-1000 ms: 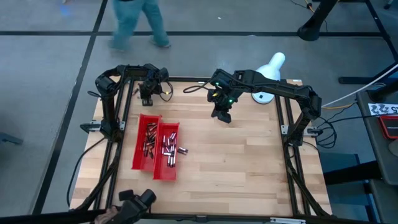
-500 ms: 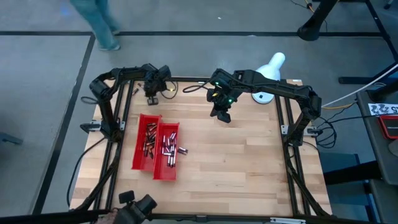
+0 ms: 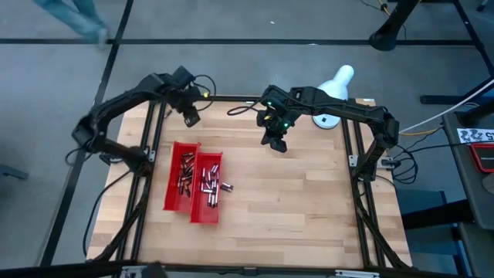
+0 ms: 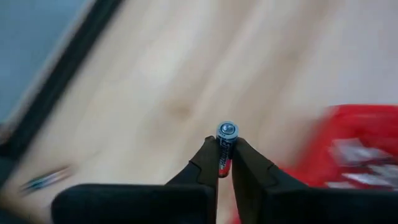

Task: Sort batteries
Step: Put the silver battery into the right red bin

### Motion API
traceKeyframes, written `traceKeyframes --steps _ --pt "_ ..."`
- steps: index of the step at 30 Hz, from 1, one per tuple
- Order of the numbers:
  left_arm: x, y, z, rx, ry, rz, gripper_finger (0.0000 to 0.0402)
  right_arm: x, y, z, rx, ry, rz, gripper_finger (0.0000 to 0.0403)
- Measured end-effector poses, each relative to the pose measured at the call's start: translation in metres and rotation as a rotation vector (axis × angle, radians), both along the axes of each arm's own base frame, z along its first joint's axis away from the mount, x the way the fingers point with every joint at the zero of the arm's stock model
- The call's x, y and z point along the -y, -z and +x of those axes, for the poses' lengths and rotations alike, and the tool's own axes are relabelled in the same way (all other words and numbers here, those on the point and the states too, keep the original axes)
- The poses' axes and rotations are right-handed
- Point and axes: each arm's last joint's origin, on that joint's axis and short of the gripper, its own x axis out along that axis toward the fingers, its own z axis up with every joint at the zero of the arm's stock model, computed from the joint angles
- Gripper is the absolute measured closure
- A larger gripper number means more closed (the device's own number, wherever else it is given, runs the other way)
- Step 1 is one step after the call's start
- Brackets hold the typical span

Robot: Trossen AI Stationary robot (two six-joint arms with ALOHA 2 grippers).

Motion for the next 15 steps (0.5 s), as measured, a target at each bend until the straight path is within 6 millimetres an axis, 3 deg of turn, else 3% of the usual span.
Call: traceKeyframes --steps 7,15 --pt "0.064 -0.025 0.014 0.226 0.144 -0.153 0.0387 0.000 0.000 0.000 0.010 -0.024 -0.017 0.0397" --pt "0.130 -0.016 0.034 0.170 0.251 -0.251 0.0378 0.000 0.000 0.000 0.029 -0.068 -0.048 0.0397"
